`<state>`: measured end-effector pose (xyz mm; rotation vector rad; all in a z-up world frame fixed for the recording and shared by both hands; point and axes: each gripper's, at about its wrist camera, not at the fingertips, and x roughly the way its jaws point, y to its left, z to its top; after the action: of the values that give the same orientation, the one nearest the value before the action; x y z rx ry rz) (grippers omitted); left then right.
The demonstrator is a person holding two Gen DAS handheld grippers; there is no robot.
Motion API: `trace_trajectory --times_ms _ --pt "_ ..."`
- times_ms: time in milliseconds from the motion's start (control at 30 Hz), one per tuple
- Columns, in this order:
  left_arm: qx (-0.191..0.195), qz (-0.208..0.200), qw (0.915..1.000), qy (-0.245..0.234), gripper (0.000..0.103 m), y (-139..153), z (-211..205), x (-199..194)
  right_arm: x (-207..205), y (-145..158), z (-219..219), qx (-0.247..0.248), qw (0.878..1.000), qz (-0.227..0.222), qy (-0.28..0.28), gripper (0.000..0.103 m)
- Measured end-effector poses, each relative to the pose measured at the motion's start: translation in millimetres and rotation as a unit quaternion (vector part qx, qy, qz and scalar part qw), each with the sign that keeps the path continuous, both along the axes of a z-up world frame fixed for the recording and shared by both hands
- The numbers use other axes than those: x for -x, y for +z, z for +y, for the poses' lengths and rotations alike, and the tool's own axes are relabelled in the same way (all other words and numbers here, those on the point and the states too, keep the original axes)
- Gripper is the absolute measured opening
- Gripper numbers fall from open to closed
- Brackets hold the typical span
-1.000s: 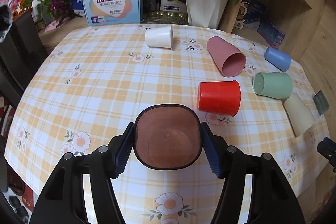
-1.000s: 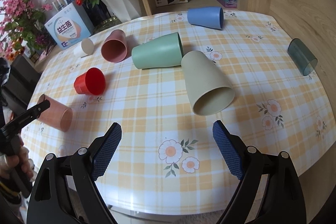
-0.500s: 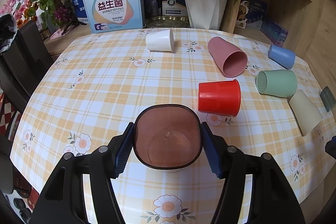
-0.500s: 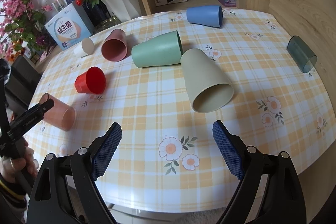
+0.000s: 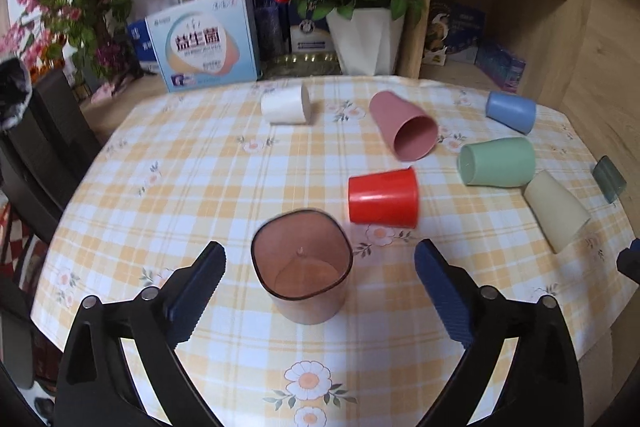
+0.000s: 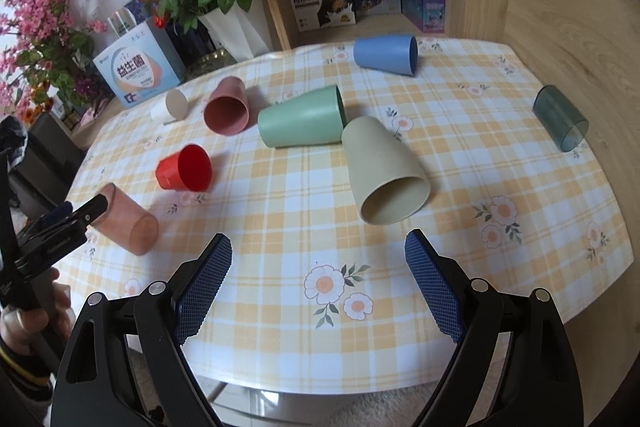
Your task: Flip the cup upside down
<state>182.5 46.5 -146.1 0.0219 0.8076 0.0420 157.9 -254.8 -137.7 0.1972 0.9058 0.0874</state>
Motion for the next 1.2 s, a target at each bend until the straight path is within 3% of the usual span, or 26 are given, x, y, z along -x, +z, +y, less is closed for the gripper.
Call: trace_trajectory --times_ms 500,633,867,1200 --pt "0.031 -0.06 0.9977 -0.009 0.097 90.5 1.1 49.4 45.4 67.7 -4.8 0.018 0.998 -0.061 -0.002 0.086" --pt "0.028 -0.068 0.9973 -0.008 0.097 114.3 0.8 68.7 61.6 92.8 -1.8 0.033 0.995 -0.089 -0.002 0.086" --pt "0.017 -0.121 0.9923 -0.015 0.097 154.7 -7.1 115.8 88.5 126.3 3.9 0.038 0.99 -0.132 0.0 0.086" --pt "0.012 -0.169 0.9855 -0.009 0.097 169.9 -21.9 163.5 112.4 142.3 5.5 0.052 0.982 -0.181 -0.024 0.086"
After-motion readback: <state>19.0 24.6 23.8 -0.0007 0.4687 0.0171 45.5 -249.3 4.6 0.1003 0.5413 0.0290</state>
